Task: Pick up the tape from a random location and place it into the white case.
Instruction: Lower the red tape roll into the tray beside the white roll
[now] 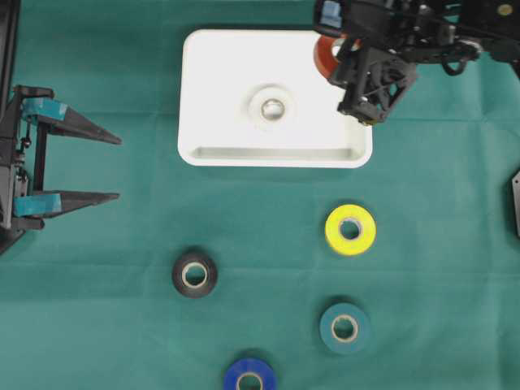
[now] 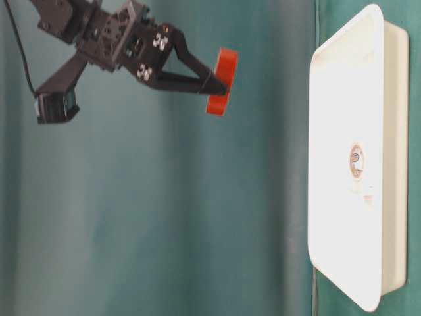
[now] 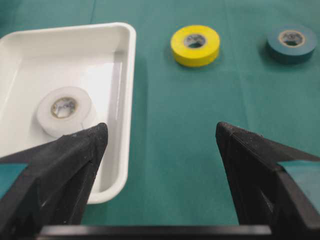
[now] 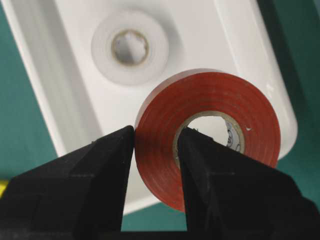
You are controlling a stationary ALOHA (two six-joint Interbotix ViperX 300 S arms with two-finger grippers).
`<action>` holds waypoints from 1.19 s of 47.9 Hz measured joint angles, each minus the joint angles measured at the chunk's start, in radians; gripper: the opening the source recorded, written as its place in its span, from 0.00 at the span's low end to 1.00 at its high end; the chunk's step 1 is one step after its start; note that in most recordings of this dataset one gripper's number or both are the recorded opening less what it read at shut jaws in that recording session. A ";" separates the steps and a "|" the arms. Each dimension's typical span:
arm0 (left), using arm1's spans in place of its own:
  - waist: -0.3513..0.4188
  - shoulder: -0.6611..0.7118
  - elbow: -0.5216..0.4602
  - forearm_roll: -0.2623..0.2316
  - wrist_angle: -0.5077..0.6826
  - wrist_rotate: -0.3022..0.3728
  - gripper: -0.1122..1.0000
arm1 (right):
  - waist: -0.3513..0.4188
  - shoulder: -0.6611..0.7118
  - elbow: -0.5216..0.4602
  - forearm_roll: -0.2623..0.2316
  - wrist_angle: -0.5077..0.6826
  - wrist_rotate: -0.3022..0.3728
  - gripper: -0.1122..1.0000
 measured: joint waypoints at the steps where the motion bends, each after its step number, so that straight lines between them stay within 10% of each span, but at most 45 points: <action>1: 0.002 0.002 0.000 0.000 0.000 0.000 0.87 | 0.000 -0.005 0.005 0.002 -0.002 -0.002 0.38; 57: 0.000 0.002 0.000 0.002 0.000 0.000 0.87 | -0.002 -0.020 0.020 0.000 -0.023 0.000 0.38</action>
